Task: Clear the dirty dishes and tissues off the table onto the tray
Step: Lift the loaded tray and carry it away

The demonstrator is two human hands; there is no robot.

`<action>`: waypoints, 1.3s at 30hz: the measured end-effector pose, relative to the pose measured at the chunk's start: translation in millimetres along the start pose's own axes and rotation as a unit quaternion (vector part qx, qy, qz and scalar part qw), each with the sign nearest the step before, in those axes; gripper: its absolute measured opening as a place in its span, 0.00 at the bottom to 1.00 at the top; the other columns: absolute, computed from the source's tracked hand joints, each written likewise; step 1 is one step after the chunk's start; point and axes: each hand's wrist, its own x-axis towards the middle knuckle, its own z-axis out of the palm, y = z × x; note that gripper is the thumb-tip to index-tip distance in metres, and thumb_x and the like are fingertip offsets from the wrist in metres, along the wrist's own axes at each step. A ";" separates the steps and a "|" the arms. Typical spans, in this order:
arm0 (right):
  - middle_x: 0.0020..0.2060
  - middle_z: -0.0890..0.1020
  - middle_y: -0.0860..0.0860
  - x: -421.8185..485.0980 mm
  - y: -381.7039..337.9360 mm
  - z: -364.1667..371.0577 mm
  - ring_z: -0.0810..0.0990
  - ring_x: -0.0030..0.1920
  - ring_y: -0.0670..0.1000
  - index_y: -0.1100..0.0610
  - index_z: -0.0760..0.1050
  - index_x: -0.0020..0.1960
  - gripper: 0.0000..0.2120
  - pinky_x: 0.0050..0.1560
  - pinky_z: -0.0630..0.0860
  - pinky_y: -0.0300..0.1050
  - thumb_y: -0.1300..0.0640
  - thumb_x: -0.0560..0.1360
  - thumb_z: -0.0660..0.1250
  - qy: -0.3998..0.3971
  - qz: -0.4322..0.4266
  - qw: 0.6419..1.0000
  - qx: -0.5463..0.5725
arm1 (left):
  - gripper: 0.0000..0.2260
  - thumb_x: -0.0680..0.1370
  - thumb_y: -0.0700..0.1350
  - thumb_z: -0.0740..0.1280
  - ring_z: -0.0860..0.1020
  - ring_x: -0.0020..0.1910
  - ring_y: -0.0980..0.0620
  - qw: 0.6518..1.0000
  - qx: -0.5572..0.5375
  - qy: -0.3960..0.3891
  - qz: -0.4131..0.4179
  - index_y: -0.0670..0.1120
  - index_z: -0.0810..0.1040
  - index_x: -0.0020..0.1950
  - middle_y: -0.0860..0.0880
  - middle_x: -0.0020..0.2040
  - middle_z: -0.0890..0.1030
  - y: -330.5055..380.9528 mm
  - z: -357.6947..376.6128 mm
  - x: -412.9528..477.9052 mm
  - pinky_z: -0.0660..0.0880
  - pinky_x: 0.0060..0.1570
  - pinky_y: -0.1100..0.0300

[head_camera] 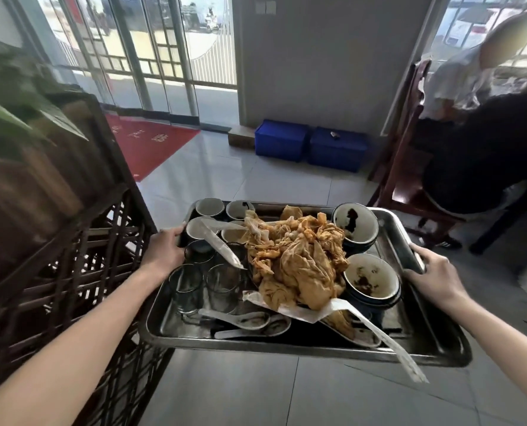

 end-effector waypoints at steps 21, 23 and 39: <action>0.56 0.81 0.61 349.2 -49.0 113.6 0.79 0.56 0.61 0.60 0.74 0.65 0.28 0.49 0.67 0.44 0.66 0.66 0.74 0.018 0.021 1.000 0.007 | 0.14 0.70 0.43 0.75 0.80 0.49 0.39 0.999 0.011 -0.026 0.039 0.42 0.83 0.54 0.38 0.47 0.83 14.5 65.9 386.9 0.65 0.40 0.58; 0.58 0.80 0.60 381.4 -55.9 119.4 0.78 0.59 0.60 0.60 0.73 0.66 0.29 0.53 0.67 0.44 0.66 0.67 0.74 0.014 0.028 0.999 0.010 | 0.14 0.70 0.44 0.75 0.81 0.49 0.40 0.999 0.013 -0.026 0.043 0.43 0.83 0.55 0.38 0.47 0.84 16.9 70.4 423.4 0.65 0.40 0.59; 0.55 0.81 0.62 683.7 -95.4 186.1 0.79 0.57 0.60 0.60 0.73 0.67 0.29 0.58 0.71 0.48 0.66 0.67 0.73 0.009 0.023 0.999 0.031 | 0.16 0.70 0.36 0.71 0.79 0.48 0.37 0.999 0.031 -0.017 0.011 0.41 0.81 0.57 0.36 0.46 0.83 41.2 129.7 711.8 0.70 0.42 0.53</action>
